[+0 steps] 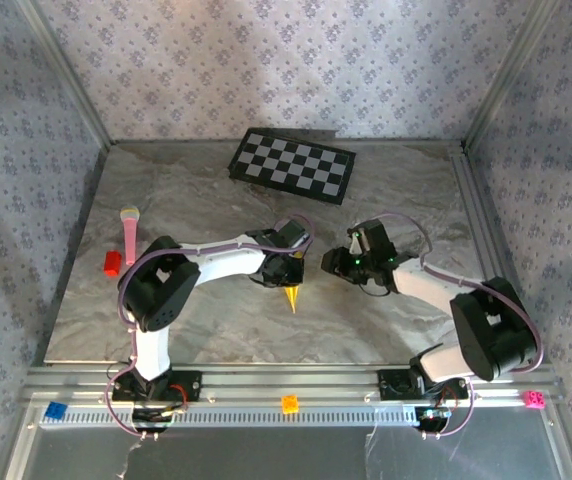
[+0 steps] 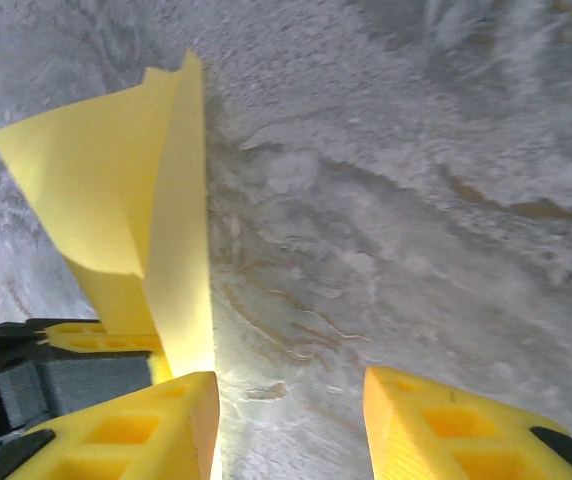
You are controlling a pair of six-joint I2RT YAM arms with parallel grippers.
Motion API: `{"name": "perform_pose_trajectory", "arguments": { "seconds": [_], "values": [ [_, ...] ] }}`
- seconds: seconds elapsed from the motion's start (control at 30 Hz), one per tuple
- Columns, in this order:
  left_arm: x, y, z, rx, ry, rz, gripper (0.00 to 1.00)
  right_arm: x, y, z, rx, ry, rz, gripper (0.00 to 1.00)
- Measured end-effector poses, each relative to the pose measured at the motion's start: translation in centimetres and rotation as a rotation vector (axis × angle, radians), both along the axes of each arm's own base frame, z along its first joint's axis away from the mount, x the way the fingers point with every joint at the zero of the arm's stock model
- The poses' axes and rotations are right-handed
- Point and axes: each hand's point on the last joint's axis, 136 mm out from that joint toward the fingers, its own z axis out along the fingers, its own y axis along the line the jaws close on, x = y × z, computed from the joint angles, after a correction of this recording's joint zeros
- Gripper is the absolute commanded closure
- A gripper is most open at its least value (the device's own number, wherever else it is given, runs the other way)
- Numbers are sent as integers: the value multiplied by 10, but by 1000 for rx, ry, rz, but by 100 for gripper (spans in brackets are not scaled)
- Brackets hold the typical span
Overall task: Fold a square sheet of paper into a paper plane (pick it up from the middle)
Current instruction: Move a paper plane to the center of the table.
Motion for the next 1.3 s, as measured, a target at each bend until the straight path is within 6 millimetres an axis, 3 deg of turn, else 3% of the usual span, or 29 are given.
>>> {"name": "perform_pose_trajectory", "arguments": {
  "seconds": [0.3,0.5,1.3],
  "values": [
    [7,-4,12,15,-3,14,92,-10,-13,-15,-36,45,-25,56],
    [6,-4,-2,52,30,10,91,-10,-14,-15,-36,45,-27,56],
    [4,-10,-5,98,59,-37,80,-11,-15,-20,-40,55,-29,55]
  ]
}}
